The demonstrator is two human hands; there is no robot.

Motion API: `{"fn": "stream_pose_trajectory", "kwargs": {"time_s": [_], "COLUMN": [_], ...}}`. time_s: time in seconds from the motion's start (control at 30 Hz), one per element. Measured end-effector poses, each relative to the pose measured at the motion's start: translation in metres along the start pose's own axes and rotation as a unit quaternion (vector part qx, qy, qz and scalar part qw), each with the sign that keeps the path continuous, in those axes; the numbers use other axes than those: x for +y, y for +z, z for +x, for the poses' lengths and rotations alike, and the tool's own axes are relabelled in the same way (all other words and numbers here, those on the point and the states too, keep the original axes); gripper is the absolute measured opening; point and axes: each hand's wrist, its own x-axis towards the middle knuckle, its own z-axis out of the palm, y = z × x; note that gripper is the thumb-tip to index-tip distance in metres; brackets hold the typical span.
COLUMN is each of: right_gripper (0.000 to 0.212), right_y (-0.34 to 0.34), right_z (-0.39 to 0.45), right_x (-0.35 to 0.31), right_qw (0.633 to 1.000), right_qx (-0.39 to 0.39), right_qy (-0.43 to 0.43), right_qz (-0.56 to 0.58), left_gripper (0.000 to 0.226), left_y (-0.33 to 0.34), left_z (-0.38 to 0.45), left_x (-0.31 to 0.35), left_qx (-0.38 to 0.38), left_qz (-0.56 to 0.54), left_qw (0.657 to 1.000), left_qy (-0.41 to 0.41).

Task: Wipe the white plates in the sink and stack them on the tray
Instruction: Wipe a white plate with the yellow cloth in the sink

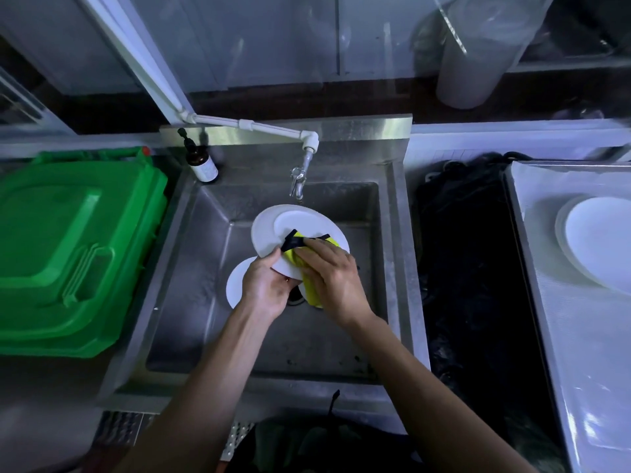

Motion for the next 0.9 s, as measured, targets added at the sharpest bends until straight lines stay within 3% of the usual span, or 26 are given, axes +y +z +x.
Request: {"fn": "stream_pose_trajectory", "kwargs": {"time_s": [0.13,0.37,0.57,0.9], "right_gripper": [0.042,0.047,0.041,0.047], "right_y": [0.007,-0.001,-0.010,-0.023], "right_z": [-0.004,-0.005,0.005,0.026], "right_x": [-0.005,0.011,0.032,0.049], "right_qw": [0.999,0.997,0.990,0.980], "right_qx": [-0.022,-0.042,-0.039,-0.068], "right_qy": [-0.007,0.060,0.126,0.181], "right_qz": [-0.047,0.002,0.048,0.053], "left_gripper": [0.041,0.024,0.034,0.031], "left_y": [-0.001,-0.008,-0.018,-0.034], "left_z": [-0.001,-0.004,-0.010,-0.015], "left_x": [0.005,0.005,0.005,0.004], "left_qx": [-0.008,-0.051,-0.105,-0.117], "left_qz": [0.010,-0.005,0.010,0.117], "left_qw": [1.000,0.998,0.993,0.986], "left_qy": [0.006,0.045,0.059,0.011]}}
